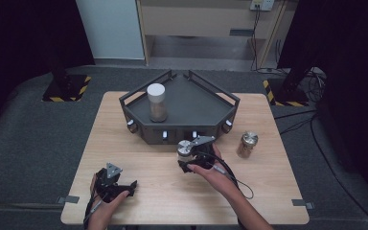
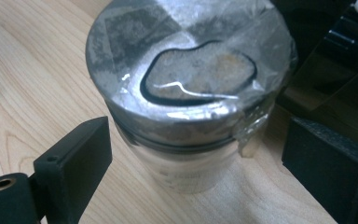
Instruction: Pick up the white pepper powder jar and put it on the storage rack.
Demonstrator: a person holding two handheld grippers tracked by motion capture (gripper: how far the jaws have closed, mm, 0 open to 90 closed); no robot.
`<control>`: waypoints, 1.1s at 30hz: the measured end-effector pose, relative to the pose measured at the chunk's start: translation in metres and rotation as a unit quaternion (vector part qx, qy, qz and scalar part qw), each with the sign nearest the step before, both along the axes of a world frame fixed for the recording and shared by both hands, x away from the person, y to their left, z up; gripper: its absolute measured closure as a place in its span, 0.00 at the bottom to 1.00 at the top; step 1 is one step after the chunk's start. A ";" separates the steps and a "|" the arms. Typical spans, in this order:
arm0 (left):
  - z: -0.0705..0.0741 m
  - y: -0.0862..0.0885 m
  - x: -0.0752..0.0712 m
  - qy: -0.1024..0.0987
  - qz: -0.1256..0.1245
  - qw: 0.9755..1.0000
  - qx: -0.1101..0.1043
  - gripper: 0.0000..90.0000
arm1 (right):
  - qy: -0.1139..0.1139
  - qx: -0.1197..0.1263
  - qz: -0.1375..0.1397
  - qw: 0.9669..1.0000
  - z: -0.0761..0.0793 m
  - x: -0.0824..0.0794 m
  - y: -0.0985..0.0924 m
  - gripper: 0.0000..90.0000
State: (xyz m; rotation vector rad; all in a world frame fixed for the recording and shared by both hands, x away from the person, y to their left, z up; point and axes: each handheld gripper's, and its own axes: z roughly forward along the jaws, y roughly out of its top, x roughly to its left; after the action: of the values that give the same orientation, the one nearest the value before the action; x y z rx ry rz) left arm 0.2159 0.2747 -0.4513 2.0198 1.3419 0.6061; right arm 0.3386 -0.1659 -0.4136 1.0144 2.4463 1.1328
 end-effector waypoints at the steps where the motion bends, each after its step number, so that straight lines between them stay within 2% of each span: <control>1: 0.000 0.000 0.000 0.000 0.000 1.000 0.000 0.00 | 0.000 0.000 -0.001 1.000 0.000 0.000 0.001 0.09; 14: 0.000 0.000 0.000 0.000 0.000 1.000 0.000 0.00 | -0.008 0.003 -0.004 1.000 -0.006 0.001 0.008 0.14; 20: 0.000 0.000 0.000 0.000 0.000 1.000 0.000 0.00 | -0.002 0.002 -0.005 1.000 -0.006 0.003 0.012 0.16; 26: 0.000 0.000 0.000 0.000 0.000 1.000 0.000 0.00 | -0.002 -0.001 -0.005 1.000 -0.010 0.005 0.014 0.20; 33: 0.000 0.000 0.001 0.000 -0.001 1.000 -0.001 0.00 | -0.004 0.007 -0.007 1.000 -0.012 0.005 0.016 0.27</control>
State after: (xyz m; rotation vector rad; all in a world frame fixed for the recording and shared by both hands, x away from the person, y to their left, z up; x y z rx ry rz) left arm 0.2166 0.2750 -0.4514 2.0202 1.3392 0.6044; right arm 0.3432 -0.1500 -0.4257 1.0281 2.4240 1.1487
